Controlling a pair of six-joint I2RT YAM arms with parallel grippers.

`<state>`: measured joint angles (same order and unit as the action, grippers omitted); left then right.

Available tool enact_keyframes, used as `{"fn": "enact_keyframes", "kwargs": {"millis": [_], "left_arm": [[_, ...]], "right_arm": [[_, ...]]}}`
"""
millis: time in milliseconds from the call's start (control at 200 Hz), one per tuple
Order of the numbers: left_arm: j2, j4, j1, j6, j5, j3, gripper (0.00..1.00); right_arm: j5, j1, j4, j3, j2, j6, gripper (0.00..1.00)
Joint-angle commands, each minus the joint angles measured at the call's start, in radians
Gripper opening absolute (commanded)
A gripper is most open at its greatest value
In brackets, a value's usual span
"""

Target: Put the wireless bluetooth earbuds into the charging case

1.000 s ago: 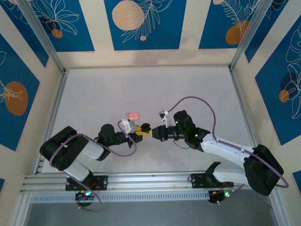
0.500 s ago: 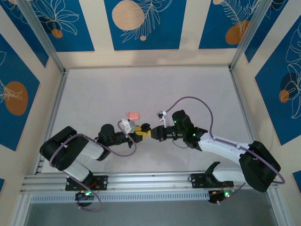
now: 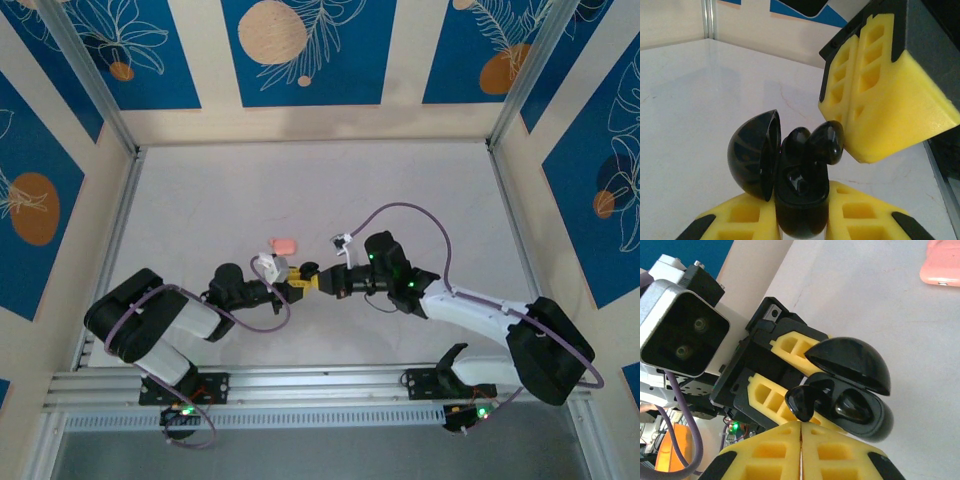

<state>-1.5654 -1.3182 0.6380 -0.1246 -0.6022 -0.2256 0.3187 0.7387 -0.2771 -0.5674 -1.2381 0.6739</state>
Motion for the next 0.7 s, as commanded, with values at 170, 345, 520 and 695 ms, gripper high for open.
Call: {"fn": "enact_keyframes", "kwargs": {"millis": [170, 345, 520, 695], "left_arm": [[0.037, 0.008, 0.007, 0.019, -0.025, -0.012, 0.20], [0.057, 0.038, 0.009, 0.031, -0.022, -0.014, 0.20], [0.064, 0.050, 0.009, 0.035, -0.021, -0.014, 0.21], [0.064, 0.053, 0.009, 0.036, -0.019, -0.014, 0.20]], "right_arm": [[0.015, 0.008, -0.016, -0.040, -0.037, -0.002, 0.09], [-0.011, 0.006, 0.011, -0.029, -0.028, 0.000, 0.09], [-0.029, 0.002, 0.038, -0.029, -0.018, -0.004, 0.10], [-0.036, 0.002, 0.062, -0.019, 0.004, -0.008, 0.12]]}}
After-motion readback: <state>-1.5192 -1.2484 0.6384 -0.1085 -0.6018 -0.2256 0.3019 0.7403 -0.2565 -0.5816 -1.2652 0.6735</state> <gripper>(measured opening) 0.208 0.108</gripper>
